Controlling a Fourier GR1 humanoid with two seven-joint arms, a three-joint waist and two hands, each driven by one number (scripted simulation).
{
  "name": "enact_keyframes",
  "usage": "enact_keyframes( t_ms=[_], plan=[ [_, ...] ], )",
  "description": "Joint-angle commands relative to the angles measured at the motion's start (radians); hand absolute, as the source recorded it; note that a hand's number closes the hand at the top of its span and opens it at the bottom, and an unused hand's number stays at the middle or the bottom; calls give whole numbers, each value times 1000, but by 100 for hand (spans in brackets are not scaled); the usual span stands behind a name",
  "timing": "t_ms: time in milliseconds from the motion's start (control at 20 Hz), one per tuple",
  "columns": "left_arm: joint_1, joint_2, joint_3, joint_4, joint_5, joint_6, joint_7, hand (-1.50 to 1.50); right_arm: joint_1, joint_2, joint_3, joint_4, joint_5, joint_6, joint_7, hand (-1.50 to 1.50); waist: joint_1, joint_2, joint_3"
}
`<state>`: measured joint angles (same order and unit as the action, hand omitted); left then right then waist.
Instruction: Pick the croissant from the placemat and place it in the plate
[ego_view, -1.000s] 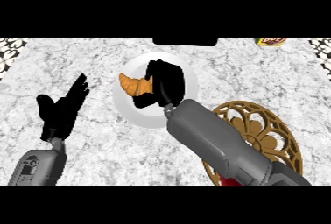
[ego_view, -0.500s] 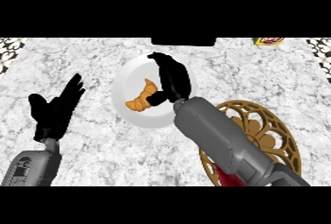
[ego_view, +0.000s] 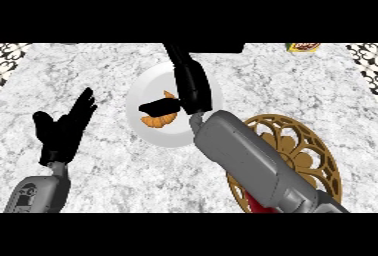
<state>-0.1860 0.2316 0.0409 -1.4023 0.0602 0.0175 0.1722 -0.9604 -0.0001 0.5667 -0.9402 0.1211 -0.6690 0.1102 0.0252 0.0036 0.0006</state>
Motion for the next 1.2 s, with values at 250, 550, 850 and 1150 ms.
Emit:
enact_keyframes(
  t_ms=[250,550,850,1150],
  plan=[
    [63,-14,5,-29,-15,15,-25,0,165,-36,-128,-155,-262,227,-74,-150,-22,-4,0],
    [53,-19,2,-131,-18,15,81,0,176,-1,-193,-35,-204,282,-209,-150,-17,-3,0],
    [-5,-25,31,-5,-36,0,9,0,102,-1,-283,58,-180,335,-240,-150,-17,-2,-1],
    [-1,-50,30,27,-67,22,-16,0,239,-98,-327,-88,-132,415,-213,-150,-25,-4,-1]
  ],
)
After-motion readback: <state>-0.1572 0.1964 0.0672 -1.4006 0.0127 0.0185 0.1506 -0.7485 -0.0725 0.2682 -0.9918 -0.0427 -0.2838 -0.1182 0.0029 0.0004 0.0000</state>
